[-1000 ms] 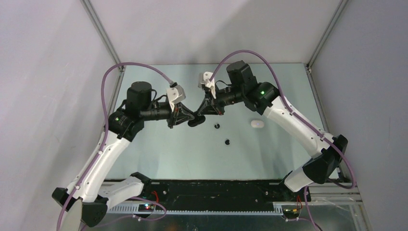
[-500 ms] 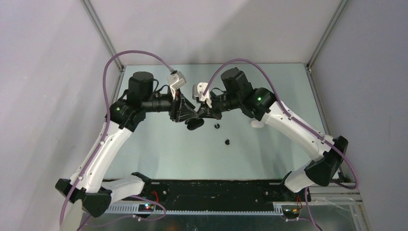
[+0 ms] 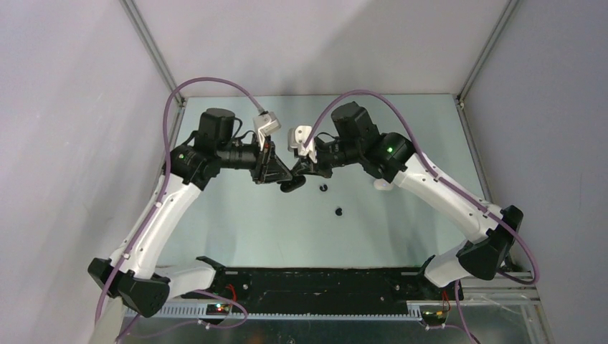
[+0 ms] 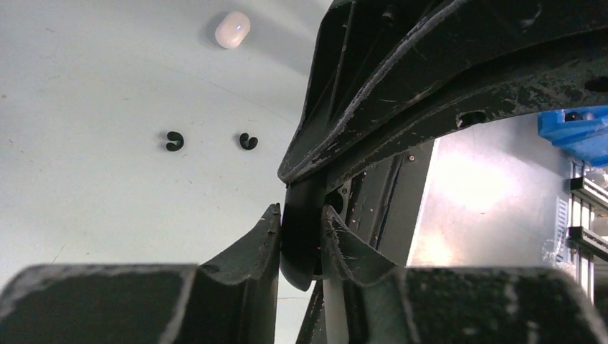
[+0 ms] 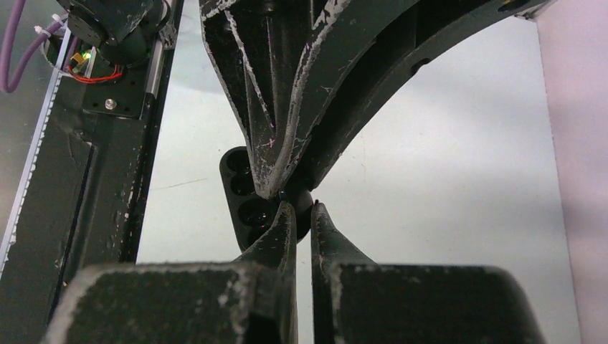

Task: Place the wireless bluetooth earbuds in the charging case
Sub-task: Pass from the right arm to the left, then pick up the right earbud from the center of the board.

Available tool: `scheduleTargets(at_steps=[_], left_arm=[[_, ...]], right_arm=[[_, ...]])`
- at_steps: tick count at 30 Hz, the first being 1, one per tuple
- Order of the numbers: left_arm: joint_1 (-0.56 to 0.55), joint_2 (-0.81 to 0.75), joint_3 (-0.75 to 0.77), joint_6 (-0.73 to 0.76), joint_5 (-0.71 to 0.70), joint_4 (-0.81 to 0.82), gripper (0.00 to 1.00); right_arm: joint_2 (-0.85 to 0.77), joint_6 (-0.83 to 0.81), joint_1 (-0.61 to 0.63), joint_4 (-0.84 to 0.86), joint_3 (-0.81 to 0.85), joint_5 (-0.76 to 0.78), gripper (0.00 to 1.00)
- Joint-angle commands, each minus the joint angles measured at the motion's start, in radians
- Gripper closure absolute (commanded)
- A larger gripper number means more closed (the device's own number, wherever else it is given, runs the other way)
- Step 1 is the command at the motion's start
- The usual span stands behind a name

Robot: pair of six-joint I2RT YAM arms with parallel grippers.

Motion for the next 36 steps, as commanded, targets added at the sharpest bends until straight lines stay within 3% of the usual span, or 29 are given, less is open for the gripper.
scheduleTargets(at_steps=[1, 8, 12, 14, 15, 25, 29, 36], left_arm=[[0.004, 0.001, 0.034, 0.024, 0.047, -0.013, 0.75], [0.004, 0.005, 0.032, 0.040, 0.054, -0.027, 0.83], [0.004, 0.004, 0.033, 0.061, 0.056, -0.032, 0.98], [0.004, 0.003, 0.034, 0.070, 0.054, -0.033, 1.00], [0.004, 0.002, 0.036, 0.073, 0.053, -0.033, 1.00], [0.004, -0.021, 0.047, 0.122, -0.019, -0.039, 1.00], [0.004, -0.023, 0.043, 0.150, -0.048, -0.042, 1.00], [0.004, -0.033, 0.088, 0.231, -0.151, -0.068, 1.00]], right_arm=[[-0.036, -0.016, 0.005, 0.027, -0.007, 0.016, 1.00], [-0.040, -0.011, 0.004, 0.031, -0.014, 0.021, 1.00], [-0.038, 0.001, 0.004, 0.037, -0.019, 0.025, 1.00], [-0.037, 0.015, 0.002, 0.043, -0.021, 0.028, 0.94], [-0.037, 0.029, 0.001, 0.046, -0.021, 0.027, 0.87], [-0.126, 0.180, -0.101, 0.023, 0.021, -0.098, 0.64], [-0.177, 0.241, -0.147, 0.041, -0.008, -0.118, 0.60], [-0.212, 0.188, -0.226, 0.005, -0.264, -0.080, 0.66]])
